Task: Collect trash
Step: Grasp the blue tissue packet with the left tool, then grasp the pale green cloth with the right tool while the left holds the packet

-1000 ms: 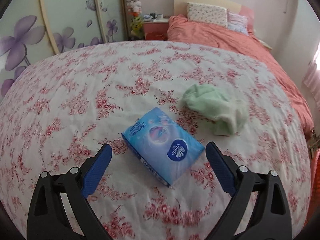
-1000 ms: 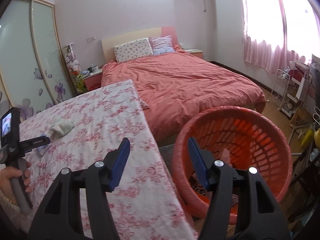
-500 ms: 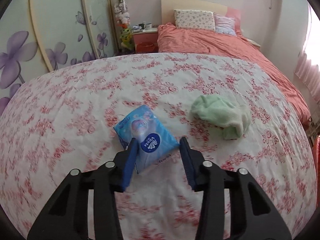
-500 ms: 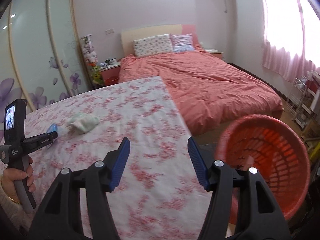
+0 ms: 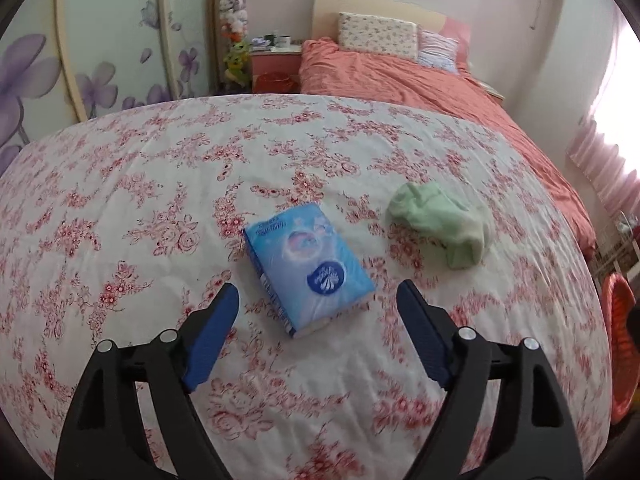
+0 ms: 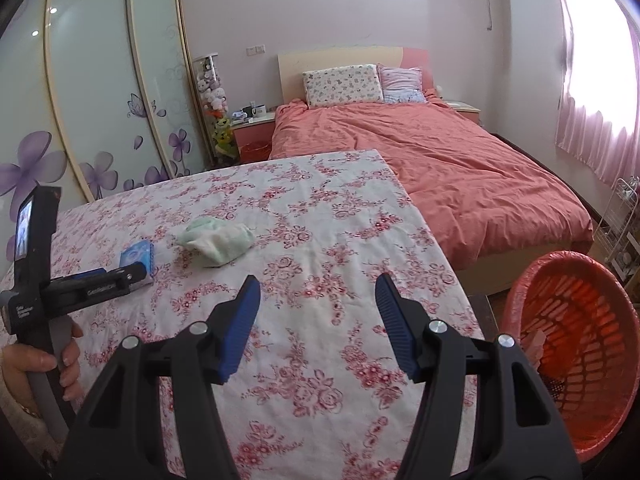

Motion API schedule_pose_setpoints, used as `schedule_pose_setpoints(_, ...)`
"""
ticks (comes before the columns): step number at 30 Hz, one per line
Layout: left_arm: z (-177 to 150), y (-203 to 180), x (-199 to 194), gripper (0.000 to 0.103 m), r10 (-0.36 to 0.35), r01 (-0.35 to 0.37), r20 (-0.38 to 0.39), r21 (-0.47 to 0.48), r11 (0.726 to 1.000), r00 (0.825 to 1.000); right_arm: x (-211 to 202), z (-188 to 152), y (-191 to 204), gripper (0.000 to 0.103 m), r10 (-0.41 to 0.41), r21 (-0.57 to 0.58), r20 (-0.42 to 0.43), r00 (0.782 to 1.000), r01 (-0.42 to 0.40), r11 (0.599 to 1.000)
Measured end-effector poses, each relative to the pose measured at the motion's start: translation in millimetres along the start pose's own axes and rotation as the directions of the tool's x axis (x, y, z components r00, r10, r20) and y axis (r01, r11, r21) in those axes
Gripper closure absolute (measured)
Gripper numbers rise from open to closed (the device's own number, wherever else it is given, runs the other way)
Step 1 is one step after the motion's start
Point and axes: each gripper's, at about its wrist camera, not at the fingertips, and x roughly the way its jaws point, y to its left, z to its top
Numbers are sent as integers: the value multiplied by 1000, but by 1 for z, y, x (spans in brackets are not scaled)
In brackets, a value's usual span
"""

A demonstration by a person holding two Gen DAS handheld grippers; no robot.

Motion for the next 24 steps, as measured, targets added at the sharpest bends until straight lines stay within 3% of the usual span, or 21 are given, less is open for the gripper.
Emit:
schedule_pose_setpoints(3, 6, -8, 15, 22, 71, -71, -33, -4, 997, 997, 6, 3, 4, 44, 4, -2, -3, 1000, -4, 1000)
schedule_pose_setpoints(4, 7, -8, 19, 26, 84, -84, -43, -3, 996, 996, 9, 4, 5, 44, 6, -4, -5, 1000, -6, 1000)
schedule_pose_setpoints(5, 7, -7, 25, 39, 78, -79, -60, -7, 997, 995, 13, 5, 8, 44, 11, -5, -8, 1000, -11, 1000)
schedule_pose_setpoints(6, 6, -6, 25, 41, 79, -79, -47, -2, 997, 996, 16, 6, 9, 44, 16, -8, -11, 1000, -16, 1000)
schedule_pose_setpoints(9, 6, 2, 22, 43, 45, -45, -34, 9, 999, 998, 26, 10, 16, 44, 33, -17, -16, 999, -33, 999)
schedule_pose_setpoints(13, 7, 14, 14, 44, 63, -63, -5, 30, 998, 998, 46, 19, 33, 45, 93, -23, -32, 995, -93, 995)
schedule_pose_setpoints(16, 10, 27, 7, 44, 79, -80, 12, 23, 997, 997, 67, 28, 53, 58, 155, -23, -69, 986, -157, 987)
schedule_pose_setpoints(18, 12, 35, 1, 44, 85, -85, 24, 14, 996, 996, 82, 33, 70, 60, 191, -31, -96, 977, -195, 980)
schedule_pose_setpoints(24, 17, 51, -9, 44, 90, -90, 48, -5, 996, 995, 106, 32, 115, 58, 182, -132, -134, 974, -200, 971)
